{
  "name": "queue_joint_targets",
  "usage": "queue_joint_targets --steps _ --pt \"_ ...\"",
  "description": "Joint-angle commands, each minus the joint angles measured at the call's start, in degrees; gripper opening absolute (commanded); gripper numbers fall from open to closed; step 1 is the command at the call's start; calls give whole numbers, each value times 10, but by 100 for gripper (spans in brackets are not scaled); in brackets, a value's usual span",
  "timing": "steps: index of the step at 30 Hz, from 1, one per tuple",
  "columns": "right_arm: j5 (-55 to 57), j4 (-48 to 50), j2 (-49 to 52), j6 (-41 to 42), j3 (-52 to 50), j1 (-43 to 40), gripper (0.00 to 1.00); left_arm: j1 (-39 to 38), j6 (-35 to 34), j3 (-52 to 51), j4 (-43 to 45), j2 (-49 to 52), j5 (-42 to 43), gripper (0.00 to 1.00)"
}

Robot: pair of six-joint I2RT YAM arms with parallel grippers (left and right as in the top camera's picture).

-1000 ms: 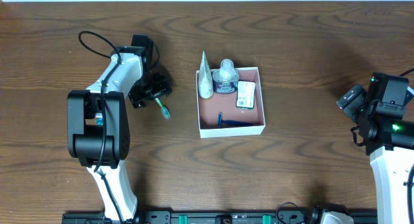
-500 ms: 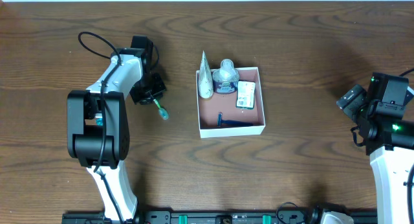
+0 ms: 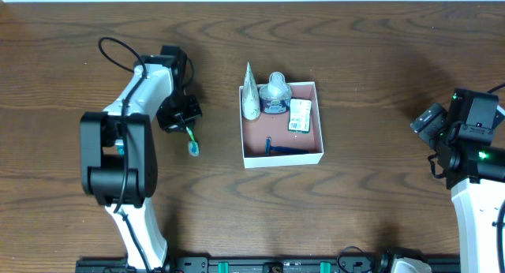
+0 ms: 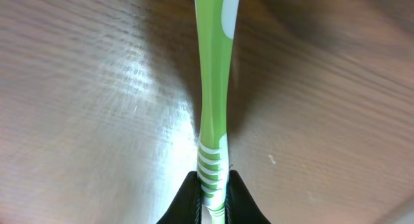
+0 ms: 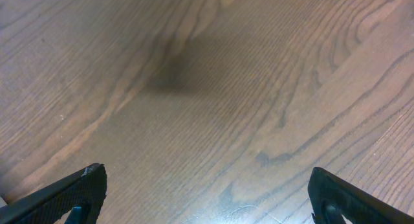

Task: Pack container
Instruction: 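Lift the green toothbrush with the left gripper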

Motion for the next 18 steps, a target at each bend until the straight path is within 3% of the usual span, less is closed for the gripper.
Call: queue_joint_targets --steps 1,13,18 --pt "2 -1 1 9 3 -4 99 0 43 39 -14 -87 3 6" --pt "2 -1 1 9 3 -4 99 -28 131 40 2 -325 5 6" --pt "2 -1 1 9 3 -4 99 -103 275 40 10 -382 57 6"
